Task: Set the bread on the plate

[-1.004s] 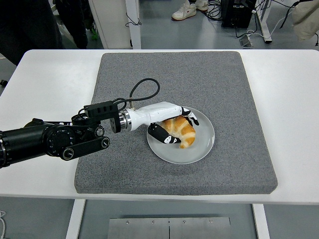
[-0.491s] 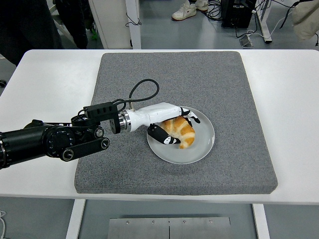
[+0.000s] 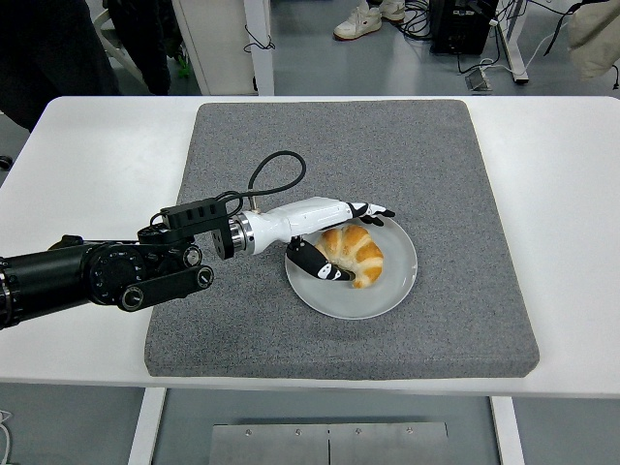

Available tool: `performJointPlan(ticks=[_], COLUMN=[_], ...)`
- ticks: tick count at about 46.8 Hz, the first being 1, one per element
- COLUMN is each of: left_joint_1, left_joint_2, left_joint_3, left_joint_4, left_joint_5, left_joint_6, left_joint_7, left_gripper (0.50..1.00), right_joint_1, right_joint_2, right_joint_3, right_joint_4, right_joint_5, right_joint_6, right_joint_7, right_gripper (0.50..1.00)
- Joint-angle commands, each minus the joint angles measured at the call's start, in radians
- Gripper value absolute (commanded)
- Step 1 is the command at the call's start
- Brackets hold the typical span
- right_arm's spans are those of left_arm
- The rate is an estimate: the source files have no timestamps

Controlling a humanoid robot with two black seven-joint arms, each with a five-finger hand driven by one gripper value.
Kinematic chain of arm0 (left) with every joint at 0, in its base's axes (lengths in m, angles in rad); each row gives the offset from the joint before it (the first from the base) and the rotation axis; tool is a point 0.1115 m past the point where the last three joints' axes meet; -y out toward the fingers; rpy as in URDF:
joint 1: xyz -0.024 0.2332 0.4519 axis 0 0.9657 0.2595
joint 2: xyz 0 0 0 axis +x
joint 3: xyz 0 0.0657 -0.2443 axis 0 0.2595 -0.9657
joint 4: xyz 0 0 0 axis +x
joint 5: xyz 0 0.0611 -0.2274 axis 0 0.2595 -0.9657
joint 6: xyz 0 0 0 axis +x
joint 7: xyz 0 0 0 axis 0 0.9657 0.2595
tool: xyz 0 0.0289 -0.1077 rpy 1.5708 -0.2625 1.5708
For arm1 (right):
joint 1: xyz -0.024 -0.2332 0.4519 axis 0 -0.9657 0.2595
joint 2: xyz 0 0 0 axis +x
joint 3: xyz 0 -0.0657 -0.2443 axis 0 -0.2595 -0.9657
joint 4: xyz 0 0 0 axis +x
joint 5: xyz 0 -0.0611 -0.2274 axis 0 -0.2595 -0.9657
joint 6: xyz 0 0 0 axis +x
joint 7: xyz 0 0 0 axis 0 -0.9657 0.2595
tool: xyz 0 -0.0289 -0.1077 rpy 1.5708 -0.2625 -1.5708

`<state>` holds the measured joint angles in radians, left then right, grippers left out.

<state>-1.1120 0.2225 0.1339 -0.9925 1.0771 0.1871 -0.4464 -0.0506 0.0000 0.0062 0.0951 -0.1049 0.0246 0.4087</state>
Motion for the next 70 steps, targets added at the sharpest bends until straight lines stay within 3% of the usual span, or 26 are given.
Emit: performJointPlan(ticks=[1, 19, 32, 47, 70], left_joint_1=[0.000, -0.019, -0.017, 0.017, 0.135], left_joint_2=[0.000, 0.000, 0.034, 0.035, -0.006], left_joint_3=[-0.008, -0.108, -0.292, -0.419, -0.652], left_joint_4=[0.000, 0.000, 0.000, 0.067, 0.210], left_joint_5=[-0.014, -0.134, -0.370, -0.585, -0.809], left_joint_6=[0.000, -0.018, -0.130, -0.130, -0.133], left_joint_7=[0.000, 0.005, 0.046, 0.069, 0.041], left_gripper=[0.896, 0.922, 0.922, 0.924, 0.949], right_joint_1=[0.000, 0.000, 0.000, 0.000, 0.000], right_joint_2=[0.000, 0.000, 0.000, 0.000, 0.000], right_joint_3=[0.000, 0.000, 0.000, 0.001, 0.003], right_joint_4=[0.000, 0.000, 0.000, 0.002, 0.006], right_joint_5=[-0.001, 0.001, 0.001, 0.001, 0.001], right_joint_6=[0.000, 0.000, 0.001, 0.000, 0.000], right_joint_7=[-0.001, -0.001, -0.001, -0.001, -0.001], right_gripper=[1.000, 1.000, 1.000, 1.000, 1.000])
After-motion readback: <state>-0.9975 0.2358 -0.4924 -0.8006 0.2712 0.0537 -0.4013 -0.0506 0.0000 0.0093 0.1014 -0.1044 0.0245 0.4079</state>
